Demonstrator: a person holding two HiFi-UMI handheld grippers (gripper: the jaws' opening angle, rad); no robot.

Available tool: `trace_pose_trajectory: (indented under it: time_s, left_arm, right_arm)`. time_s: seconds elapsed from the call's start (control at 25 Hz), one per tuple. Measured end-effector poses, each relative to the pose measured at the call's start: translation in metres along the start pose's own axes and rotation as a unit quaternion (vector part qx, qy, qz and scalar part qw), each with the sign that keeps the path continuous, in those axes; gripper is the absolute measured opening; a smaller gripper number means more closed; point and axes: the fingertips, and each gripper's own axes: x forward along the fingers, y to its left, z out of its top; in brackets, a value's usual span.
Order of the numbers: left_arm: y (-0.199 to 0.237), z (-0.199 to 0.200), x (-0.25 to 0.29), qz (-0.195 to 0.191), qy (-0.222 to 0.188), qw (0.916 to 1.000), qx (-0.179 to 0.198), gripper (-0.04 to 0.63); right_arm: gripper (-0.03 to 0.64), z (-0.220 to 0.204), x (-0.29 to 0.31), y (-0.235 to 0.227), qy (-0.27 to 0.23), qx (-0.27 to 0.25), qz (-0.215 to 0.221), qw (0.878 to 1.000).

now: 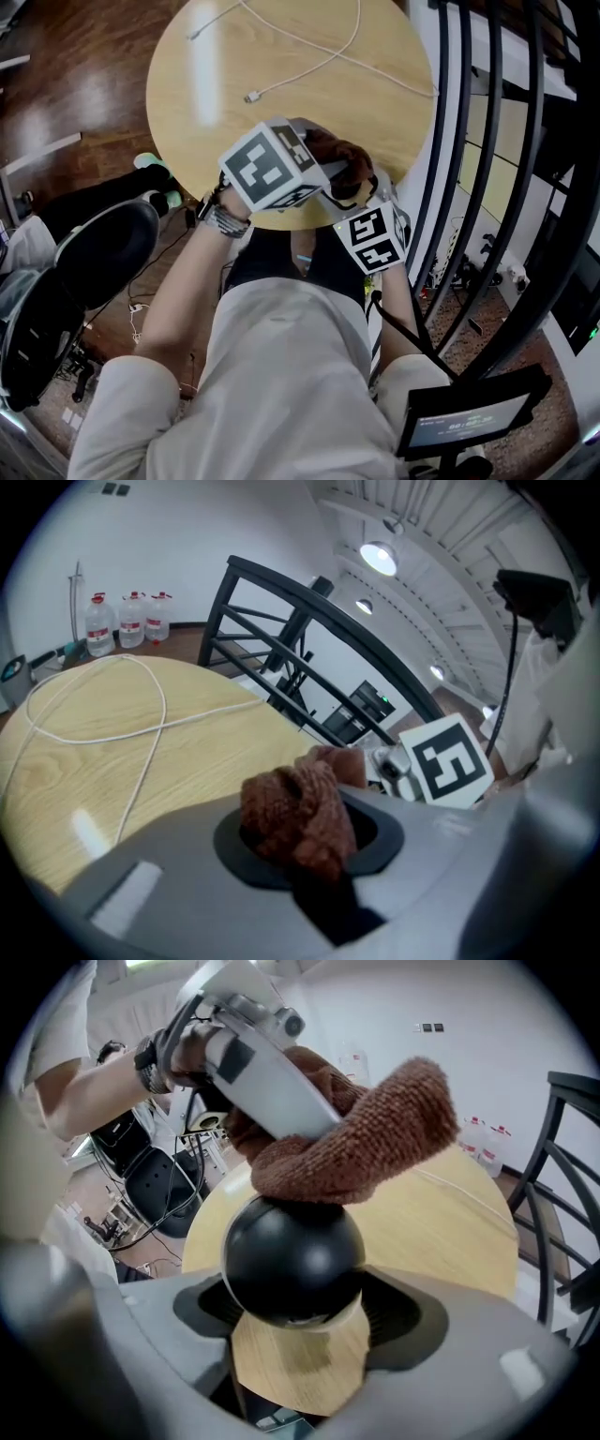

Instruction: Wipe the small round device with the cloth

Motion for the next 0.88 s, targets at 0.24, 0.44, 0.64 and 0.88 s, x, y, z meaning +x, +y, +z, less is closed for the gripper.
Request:
trace_pose_trajectory:
  time_s: [0.24,0.44,0.64,0.88]
  left_arm:
    - [0.019,0.005,0.009,-0.007,0.044,0.999,0.002,0.084]
    - [0.048,-0.036,0.023,0.048,0.118,0.9918,0.003,0.081]
    - [0.063,-0.06,0.03,0.045,0.124,0.991,-0.02,0.081]
    - [0.063,-0.069,0.033,0.052,0.177,0.9828,-0.005,0.08]
  right_arm:
    - [0.373,0.005,0.001,0.005,-0.018,0.007,-0.003,1.0]
    - [0.373,0.006,-0.002,0.009,-0.015,-0.001,-0.007,1.0]
    - [0.373,0.01,-0.003,0.013,-0.028,0.008,-0.003,1.0]
    - [0.374,0.007,-0.004,0.013,-0.026,0.014,-0.005,1.0]
